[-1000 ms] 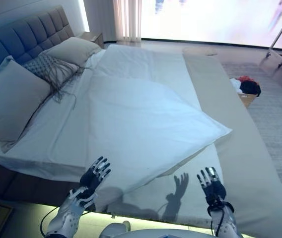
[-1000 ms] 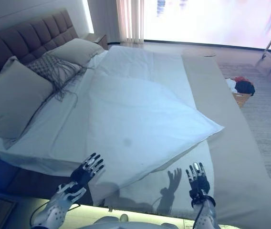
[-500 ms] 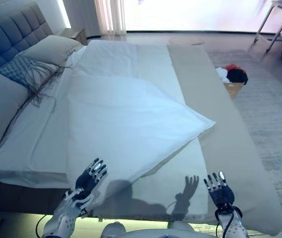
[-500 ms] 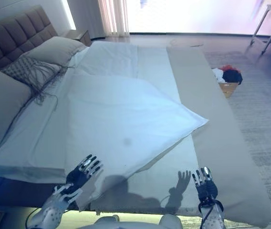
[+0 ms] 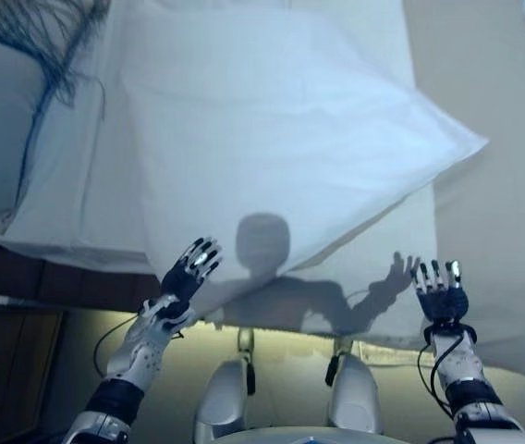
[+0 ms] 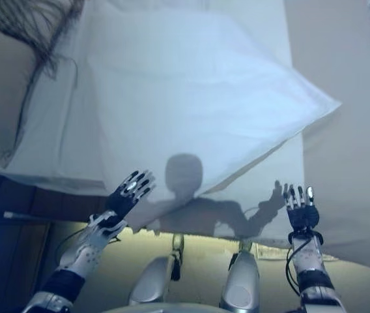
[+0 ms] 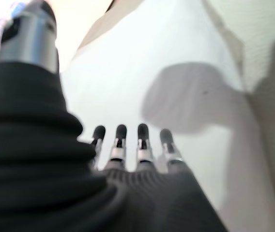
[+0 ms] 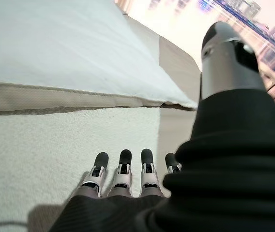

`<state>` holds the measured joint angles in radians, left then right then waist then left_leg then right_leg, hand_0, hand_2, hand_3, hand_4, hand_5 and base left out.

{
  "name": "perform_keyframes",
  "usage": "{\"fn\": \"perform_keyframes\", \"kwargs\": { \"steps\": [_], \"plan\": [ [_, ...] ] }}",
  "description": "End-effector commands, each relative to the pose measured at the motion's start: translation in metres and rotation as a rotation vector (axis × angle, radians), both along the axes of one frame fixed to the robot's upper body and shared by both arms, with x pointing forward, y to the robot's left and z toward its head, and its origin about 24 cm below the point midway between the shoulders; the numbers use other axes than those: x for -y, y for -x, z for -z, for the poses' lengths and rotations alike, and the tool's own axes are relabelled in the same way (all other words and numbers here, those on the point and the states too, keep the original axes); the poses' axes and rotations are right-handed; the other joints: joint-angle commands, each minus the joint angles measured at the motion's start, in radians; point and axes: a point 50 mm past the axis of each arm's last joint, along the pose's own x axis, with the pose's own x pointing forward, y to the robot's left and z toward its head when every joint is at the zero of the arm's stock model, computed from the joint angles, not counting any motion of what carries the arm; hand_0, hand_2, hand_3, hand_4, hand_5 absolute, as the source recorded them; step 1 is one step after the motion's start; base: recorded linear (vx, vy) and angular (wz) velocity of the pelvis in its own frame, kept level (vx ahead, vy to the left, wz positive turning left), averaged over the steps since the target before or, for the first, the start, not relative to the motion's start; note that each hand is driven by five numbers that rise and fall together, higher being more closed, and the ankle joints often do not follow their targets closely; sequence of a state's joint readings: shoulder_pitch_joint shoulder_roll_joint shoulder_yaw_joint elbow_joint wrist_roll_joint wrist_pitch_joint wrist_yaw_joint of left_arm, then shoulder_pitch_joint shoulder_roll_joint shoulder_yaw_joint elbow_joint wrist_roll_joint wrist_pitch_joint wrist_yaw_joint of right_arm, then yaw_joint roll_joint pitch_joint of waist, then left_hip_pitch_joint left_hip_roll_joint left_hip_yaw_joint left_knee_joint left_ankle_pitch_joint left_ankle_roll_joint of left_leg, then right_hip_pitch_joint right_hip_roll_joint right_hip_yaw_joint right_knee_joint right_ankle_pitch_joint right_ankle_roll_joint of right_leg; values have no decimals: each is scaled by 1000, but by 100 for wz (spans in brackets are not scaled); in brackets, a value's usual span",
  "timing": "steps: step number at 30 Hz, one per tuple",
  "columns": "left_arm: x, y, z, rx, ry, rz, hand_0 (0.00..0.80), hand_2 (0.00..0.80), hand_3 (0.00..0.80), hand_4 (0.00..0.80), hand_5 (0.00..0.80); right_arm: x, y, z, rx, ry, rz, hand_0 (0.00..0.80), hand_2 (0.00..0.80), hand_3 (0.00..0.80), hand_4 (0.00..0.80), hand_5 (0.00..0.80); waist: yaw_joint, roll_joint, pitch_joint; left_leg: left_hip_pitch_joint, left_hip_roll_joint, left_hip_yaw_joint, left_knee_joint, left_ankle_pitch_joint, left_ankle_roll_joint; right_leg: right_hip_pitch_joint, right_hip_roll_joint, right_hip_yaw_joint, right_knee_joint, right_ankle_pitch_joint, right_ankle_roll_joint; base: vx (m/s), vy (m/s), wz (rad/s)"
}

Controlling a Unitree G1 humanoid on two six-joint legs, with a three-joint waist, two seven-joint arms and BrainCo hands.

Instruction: Make the bed neatly

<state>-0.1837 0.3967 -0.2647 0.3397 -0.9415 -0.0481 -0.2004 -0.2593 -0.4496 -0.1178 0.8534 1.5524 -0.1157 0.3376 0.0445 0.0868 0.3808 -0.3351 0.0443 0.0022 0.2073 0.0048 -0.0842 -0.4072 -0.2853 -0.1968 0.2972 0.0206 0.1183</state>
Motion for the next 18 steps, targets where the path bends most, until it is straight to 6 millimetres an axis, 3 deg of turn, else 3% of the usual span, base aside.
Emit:
{"fn": "perform_keyframes", "kwargs": {
  "steps": [1,11,15,18],
  "plan": [
    [0,-10,-28,138,33,-9,0,0,0,0,0,14,-4,-15,173,-70,20,0,0,0,0,0,25,-28,-6,-84,48,3,83,6,-23,-15,-126,8,-8,117,112,-35,-66,2],
    [-4,-15,-39,154,14,23,0,0,0,0,0,50,2,-25,207,-143,115,0,0,0,0,0,64,-27,31,-163,39,-19,152,-9,-27,-42,-132,-9,16,98,109,4,-38,1],
    [2,-16,-47,177,43,40,0,0,0,0,0,74,5,-42,199,-137,137,0,0,0,0,0,67,-3,34,-176,28,-4,140,2,-24,-41,-140,-29,4,101,110,15,50,4],
    [5,-15,-51,187,60,54,0,0,0,0,0,81,6,-50,218,-149,131,0,0,0,0,0,71,13,36,-197,19,-5,161,-9,-23,-55,-142,-20,20,88,109,32,35,6]
  ]
}}
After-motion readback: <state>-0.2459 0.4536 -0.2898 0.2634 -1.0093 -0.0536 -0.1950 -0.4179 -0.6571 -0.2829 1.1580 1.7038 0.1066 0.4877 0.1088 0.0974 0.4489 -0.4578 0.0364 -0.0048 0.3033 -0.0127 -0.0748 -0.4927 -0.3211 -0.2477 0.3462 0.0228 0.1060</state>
